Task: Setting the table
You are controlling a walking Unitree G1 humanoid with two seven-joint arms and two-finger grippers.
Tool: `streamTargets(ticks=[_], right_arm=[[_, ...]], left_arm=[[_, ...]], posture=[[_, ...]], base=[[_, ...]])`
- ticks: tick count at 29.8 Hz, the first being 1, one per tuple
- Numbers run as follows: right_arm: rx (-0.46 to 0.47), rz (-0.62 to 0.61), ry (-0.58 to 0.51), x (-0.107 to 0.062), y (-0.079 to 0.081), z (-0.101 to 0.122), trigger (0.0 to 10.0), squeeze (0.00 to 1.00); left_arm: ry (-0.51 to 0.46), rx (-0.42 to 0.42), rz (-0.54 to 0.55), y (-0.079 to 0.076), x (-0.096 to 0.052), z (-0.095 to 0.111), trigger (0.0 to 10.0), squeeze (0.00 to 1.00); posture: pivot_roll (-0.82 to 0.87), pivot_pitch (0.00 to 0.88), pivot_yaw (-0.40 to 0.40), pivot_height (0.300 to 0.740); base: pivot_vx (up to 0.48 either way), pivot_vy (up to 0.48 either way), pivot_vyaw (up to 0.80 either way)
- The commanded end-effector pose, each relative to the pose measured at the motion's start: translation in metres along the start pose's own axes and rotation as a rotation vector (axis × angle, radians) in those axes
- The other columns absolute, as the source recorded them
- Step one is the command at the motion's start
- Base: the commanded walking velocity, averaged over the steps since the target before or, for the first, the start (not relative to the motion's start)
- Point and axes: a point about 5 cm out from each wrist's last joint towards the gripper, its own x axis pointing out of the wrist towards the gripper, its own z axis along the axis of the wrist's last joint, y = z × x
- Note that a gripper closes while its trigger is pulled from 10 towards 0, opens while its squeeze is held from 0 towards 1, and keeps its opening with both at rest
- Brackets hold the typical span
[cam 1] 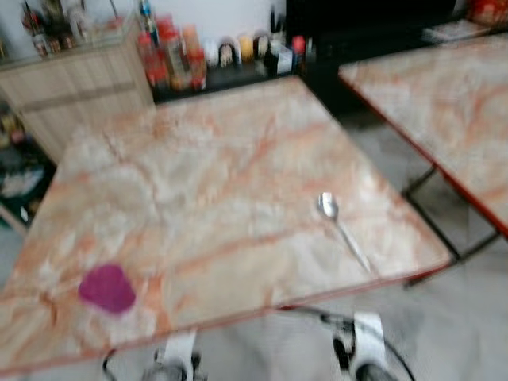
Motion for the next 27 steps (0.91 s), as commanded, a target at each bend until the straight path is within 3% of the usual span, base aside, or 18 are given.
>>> streamTargets(ticks=[1,7,11,15,24,26,27], right_arm=[[0.001,0.005,0.006,0.0,0.002,-0.002,10.0,0.0],[0.01,-0.001,0.029,-0.003,0.002,-0.01,10.0,0.0],[0.018,-0.002,0.031,-0.003,0.003,-0.011,10.0,0.0],[0.024,-0.003,0.027,-0.002,0.004,-0.01,10.0,0.0],[0.032,-0.004,0.016,-0.001,0.005,-0.007,10.0,0.0],[0.033,-0.006,0.016,-0.001,0.004,-0.007,10.0,0.0],[0.034,-0.008,0.016,-0.002,0.004,-0.007,10.0,0.0]], left_arm=[[0.026,-0.006,0.01,0.003,-0.001,-0.007,10.0,0.0],[0.061,-0.034,0.042,0.011,-0.005,-0.021,10.0,0.0],[0.073,-0.052,0.056,0.015,-0.007,-0.028,10.0,0.0],[0.073,-0.051,0.055,0.016,-0.007,-0.028,10.0,0.0],[0.064,-0.052,0.056,0.017,-0.006,-0.024,10.0,0.0],[0.062,-0.061,0.057,0.017,-0.006,-0.023,10.0,0.0],[0.058,-0.108,0.063,0.017,-0.006,-0.022,10.0,0.0]], posture=[[-0.31,0.0,0.119,0.74],[-0.28,0.0,0.116,0.74],[-0.28,0.0,0.118,0.74],[-0.28,0.0,0.121,0.74],[-0.29,0.0,0.124,0.74],[-0.29,0.0,0.125,0.74],[-0.29,0.0,0.127,0.74]], base=[[0.0,0.0,0.0],[0.0,0.0,0.0],[-0.352,0.0,0.0],[-0.395,0.0,0.0],[0.0,0.0,0.0],[0.0,0.0,0.0],[0.0,0.0,0.0]])
